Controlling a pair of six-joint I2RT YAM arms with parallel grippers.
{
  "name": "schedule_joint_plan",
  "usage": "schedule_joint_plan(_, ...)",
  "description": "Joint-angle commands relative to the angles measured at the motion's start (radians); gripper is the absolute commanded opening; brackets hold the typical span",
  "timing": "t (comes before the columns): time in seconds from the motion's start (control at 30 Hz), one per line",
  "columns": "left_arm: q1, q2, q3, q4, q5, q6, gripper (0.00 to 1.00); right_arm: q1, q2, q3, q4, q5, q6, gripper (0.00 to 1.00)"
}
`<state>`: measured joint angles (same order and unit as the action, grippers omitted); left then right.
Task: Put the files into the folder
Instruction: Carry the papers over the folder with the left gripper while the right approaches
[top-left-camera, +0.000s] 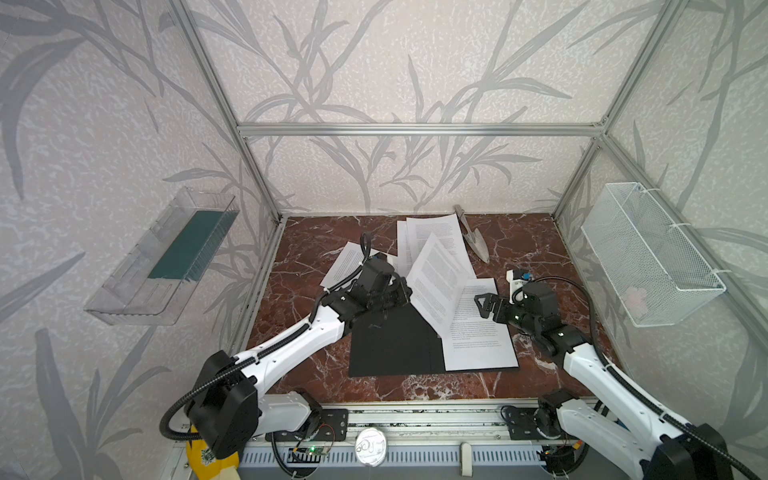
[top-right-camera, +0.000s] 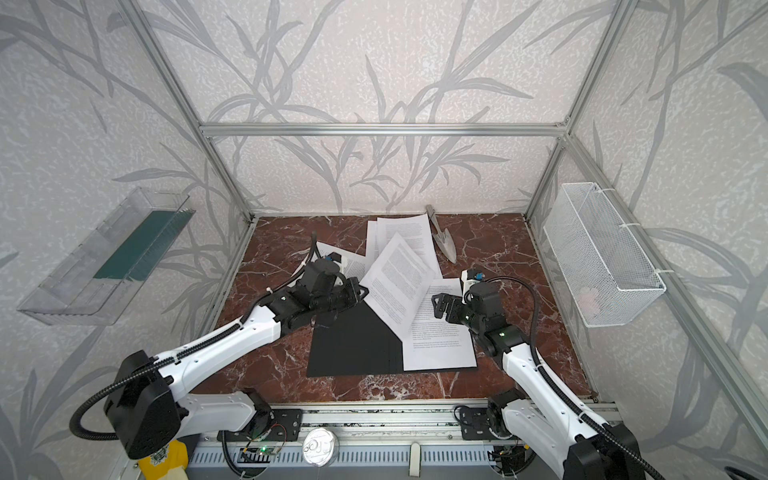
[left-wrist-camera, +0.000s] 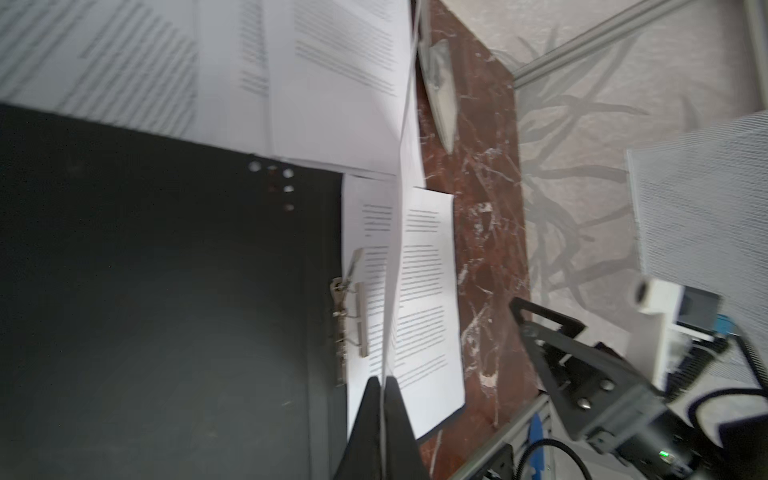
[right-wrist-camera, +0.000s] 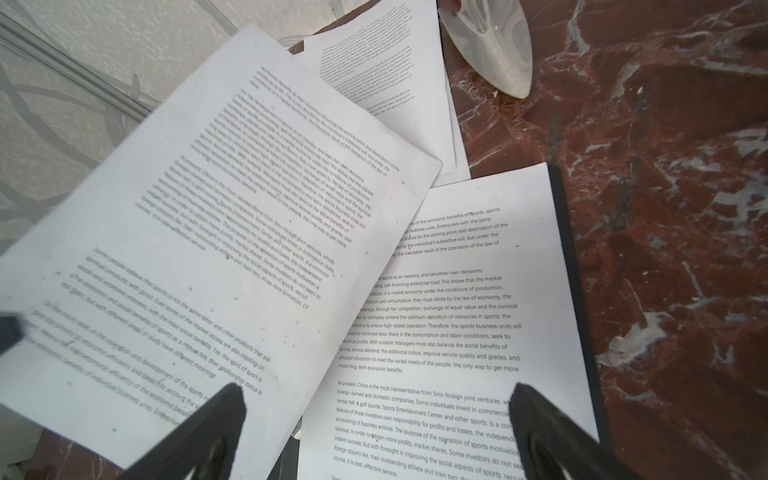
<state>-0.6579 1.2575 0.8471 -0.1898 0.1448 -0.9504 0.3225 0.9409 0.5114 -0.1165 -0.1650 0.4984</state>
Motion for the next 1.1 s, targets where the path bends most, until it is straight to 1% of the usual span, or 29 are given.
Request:
schedule_joint_plan(0.0, 0.014, -0.077, -0.107, 0.019, -0.139, -0.048, 0.0, 0.054, 0.05, 0.05, -0.024, -0.003, -0.056, 0.99)
schedule_joint_plan(0.07, 0.014, -0.101, -0.157, 0.009, -0.156, -0.063, 0.0, 0.073, 0.1, 0.056, -0.003, -0.026, -0.045, 0.99)
schedule_joint_plan(0.17, 0.013, -0.119, -0.235, 0.048, -0.154, -0.08, 0.0, 0.079, 0.174, 0.069, 0.016, -0.083, -0.025, 0.99)
schedule_joint_plan(0.23, 0.014, -0.117, -0.273, 0.075, -0.143, -0.089, 0.0, 0.082, 0.21, 0.065, 0.043, -0.111, -0.007, 0.99)
schedule_joint_plan(0.3, 0.012, -0.115, -0.31, 0.134, -0.108, -0.094, 0.0, 0.082, 0.241, 0.046, 0.103, -0.152, 0.017, 0.99)
schedule_joint_plan(0.37, 0.01, -0.121, -0.32, 0.149, -0.082, -0.093, 0.0, 0.082, 0.277, 0.044, 0.137, -0.185, 0.029, 0.99)
schedule_joint_plan(0.57, -0.002, -0.162, -0.355, 0.182, -0.054, -0.09, 0.0, 0.083, 0.383, 0.052, 0.245, -0.32, 0.049, 1.0)
schedule_joint_plan(0.7, -0.009, -0.17, -0.378, 0.241, -0.012, -0.112, 0.0, 0.084, 0.421, 0.057, 0.261, -0.332, 0.047, 0.99)
schedule_joint_plan(0.9, -0.039, -0.161, -0.369, 0.288, 0.009, -0.134, 0.0, 0.084, 0.424, 0.053, 0.285, -0.347, 0.052, 0.98)
schedule_joint_plan(1.07, -0.077, -0.152, -0.35, 0.291, -0.009, -0.142, 0.0, 0.084, 0.438, 0.059, 0.291, -0.361, 0.054, 0.97)
